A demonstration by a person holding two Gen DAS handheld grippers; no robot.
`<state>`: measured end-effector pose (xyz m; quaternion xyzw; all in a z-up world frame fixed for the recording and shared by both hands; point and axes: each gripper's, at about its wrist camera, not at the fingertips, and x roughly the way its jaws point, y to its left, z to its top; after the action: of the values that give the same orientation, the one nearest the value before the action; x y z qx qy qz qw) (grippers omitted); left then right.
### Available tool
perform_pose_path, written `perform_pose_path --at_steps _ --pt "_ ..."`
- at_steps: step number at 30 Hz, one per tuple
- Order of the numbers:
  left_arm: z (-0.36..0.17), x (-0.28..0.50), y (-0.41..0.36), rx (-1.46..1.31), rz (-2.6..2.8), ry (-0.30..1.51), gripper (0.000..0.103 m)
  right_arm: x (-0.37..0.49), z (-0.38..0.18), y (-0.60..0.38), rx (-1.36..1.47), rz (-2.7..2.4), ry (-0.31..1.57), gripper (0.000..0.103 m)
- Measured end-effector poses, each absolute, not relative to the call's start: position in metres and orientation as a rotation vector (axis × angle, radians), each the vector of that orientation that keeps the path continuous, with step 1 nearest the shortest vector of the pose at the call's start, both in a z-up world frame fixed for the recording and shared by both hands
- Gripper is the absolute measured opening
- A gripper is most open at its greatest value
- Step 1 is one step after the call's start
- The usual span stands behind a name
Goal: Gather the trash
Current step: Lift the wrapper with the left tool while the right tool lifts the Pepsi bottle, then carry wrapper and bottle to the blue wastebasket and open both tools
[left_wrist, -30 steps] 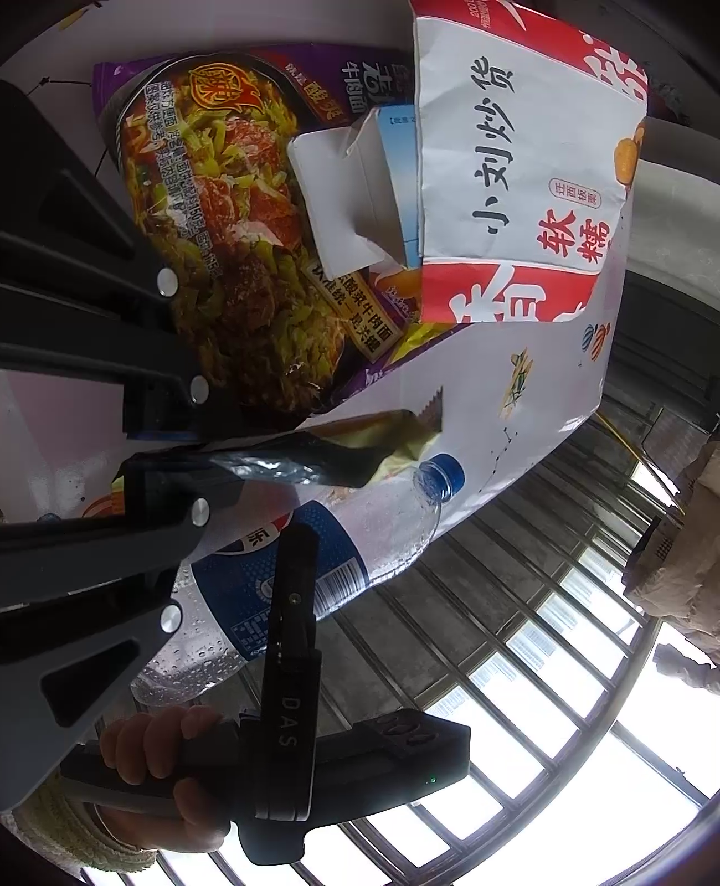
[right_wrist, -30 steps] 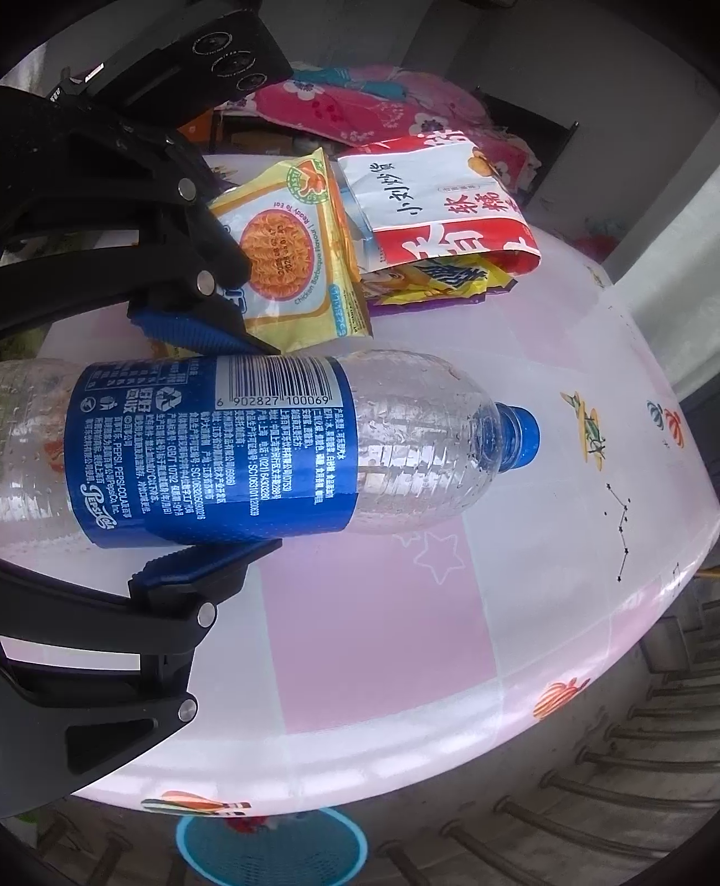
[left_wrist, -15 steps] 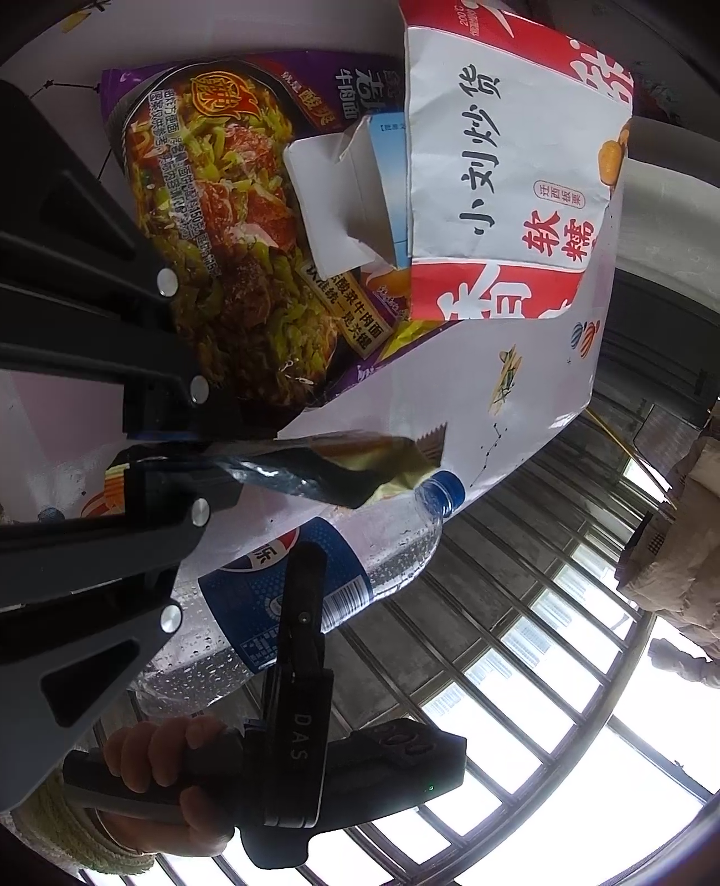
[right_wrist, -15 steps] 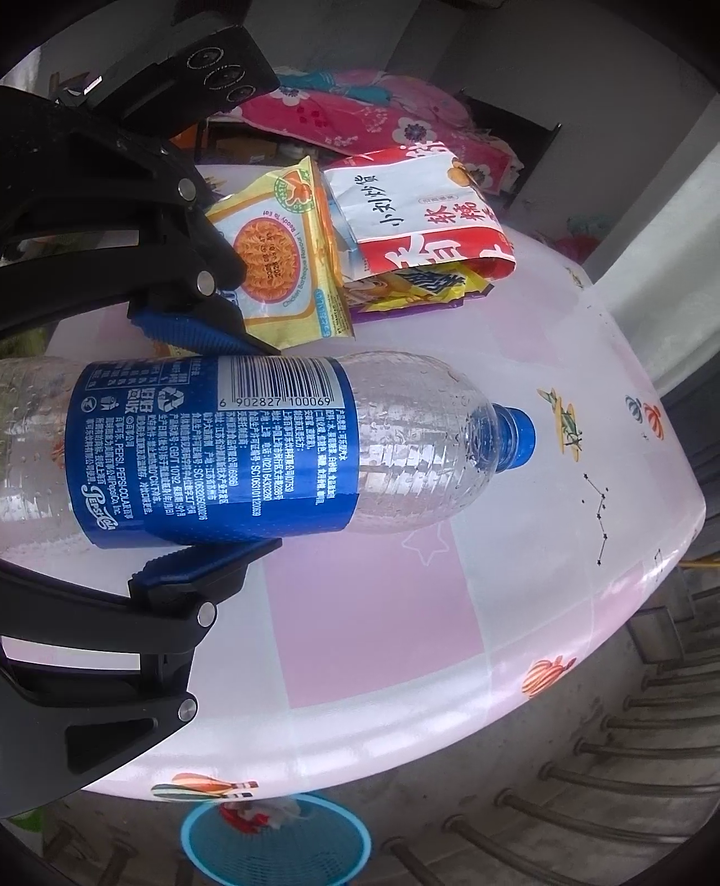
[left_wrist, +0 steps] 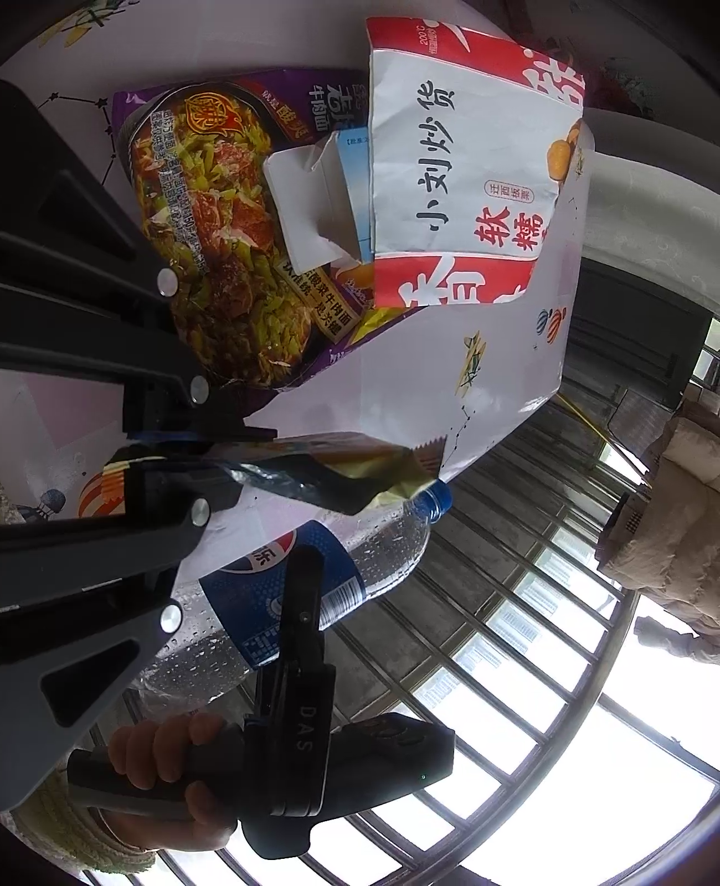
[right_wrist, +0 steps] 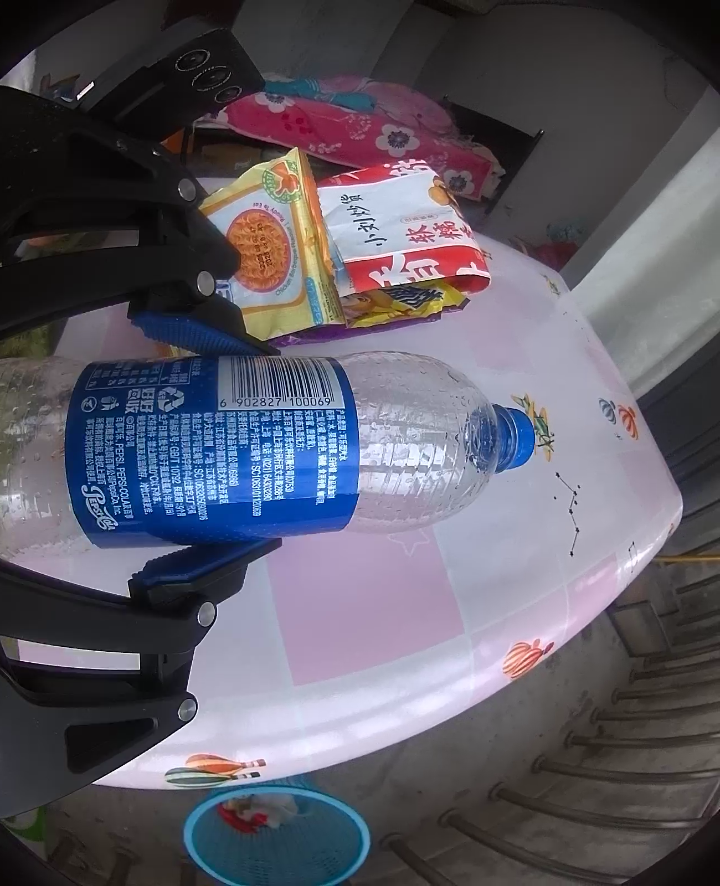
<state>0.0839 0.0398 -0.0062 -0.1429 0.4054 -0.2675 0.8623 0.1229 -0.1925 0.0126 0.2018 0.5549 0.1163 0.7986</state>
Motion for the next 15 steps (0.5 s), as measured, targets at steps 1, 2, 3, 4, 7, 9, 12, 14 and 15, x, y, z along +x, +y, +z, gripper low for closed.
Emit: perform_pose_path --at_steps 1,2,3,4,7,9,12,14,15 --pt "-0.003 0.084 0.04 -0.297 -0.56 0.841 0.004 0.121 0.015 -0.194 0.443 0.25 1.179 0.056" --pt "0.001 0.084 0.041 -0.293 -0.559 0.831 0.004 0.119 0.019 -0.198 0.454 0.251 1.164 0.056" --pt "0.005 0.084 0.042 -0.289 -0.559 0.821 0.004 0.116 0.022 -0.202 0.468 0.25 1.147 0.056" --pt "0.01 0.084 0.043 -0.286 -0.559 0.81 0.004 0.113 0.025 -0.208 0.488 0.247 1.129 0.056" --pt "0.025 0.085 0.043 -0.271 -0.578 0.775 0.004 0.101 0.036 -0.23 0.549 0.225 1.068 0.056" --pt "0.036 0.087 0.039 -0.263 -0.605 0.76 0.004 0.089 0.045 -0.248 0.582 0.195 1.018 0.056" --pt "0.05 0.091 0.022 -0.243 -0.671 0.756 0.004 0.066 0.055 -0.279 0.636 0.127 0.938 0.056" --pt "0.056 0.096 0.006 -0.228 -0.727 0.77 0.004 0.05 0.057 -0.303 0.682 0.073 0.891 0.056" --pt "0.059 0.099 -0.004 -0.219 -0.756 0.784 0.004 0.042 0.057 -0.315 0.704 0.044 0.872 0.056"
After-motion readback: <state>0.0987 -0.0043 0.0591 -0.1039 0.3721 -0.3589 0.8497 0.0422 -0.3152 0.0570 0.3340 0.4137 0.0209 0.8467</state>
